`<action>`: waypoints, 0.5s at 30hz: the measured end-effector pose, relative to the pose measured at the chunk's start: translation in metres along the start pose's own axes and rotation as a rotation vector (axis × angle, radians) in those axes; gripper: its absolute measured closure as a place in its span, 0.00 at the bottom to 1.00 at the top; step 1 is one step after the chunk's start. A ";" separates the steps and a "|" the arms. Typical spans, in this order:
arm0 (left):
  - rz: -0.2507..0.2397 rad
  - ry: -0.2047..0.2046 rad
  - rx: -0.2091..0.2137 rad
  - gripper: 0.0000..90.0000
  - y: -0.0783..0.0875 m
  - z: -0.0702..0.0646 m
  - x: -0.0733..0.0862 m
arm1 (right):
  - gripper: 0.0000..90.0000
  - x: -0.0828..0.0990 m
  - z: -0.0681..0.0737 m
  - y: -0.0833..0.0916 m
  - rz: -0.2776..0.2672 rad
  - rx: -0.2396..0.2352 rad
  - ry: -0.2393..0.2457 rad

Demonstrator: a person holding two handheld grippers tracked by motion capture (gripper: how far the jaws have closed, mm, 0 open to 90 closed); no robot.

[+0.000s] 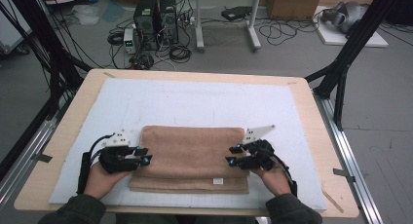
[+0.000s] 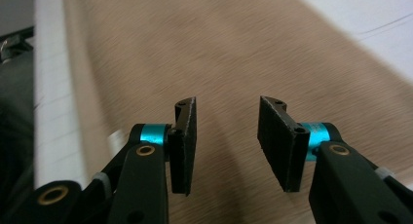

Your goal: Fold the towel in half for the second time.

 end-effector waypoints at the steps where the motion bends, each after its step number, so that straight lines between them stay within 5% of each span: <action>1: 0.024 -0.009 -0.007 0.71 -0.003 0.000 0.006 | 0.66 0.005 0.005 -0.001 0.014 -0.008 0.003; 4: -0.053 0.005 -0.014 0.71 -0.003 -0.001 0.015 | 0.68 0.020 0.010 -0.009 0.067 -0.013 0.006; 8: -0.049 0.014 -0.019 0.66 0.002 -0.001 0.012 | 0.67 0.027 0.010 -0.010 0.032 -0.032 -0.046; 11: -0.086 0.010 -0.017 0.63 0.016 -0.004 0.007 | 0.67 0.024 0.012 -0.003 0.025 -0.013 0.001; 15: -0.102 0.028 0.000 0.61 0.027 -0.009 0.011 | 0.65 0.027 0.013 0.007 0.022 -0.014 -0.004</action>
Point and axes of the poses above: each handheld gripper's, and its own axes: y roughly backward along the jaws, x roughly out of its underside, z roughly to its left, the point moved 5 cm from there along -y, roughly forward along the jaws, and after that the axes turned 8 degrees about x, right-handed, at the moved point
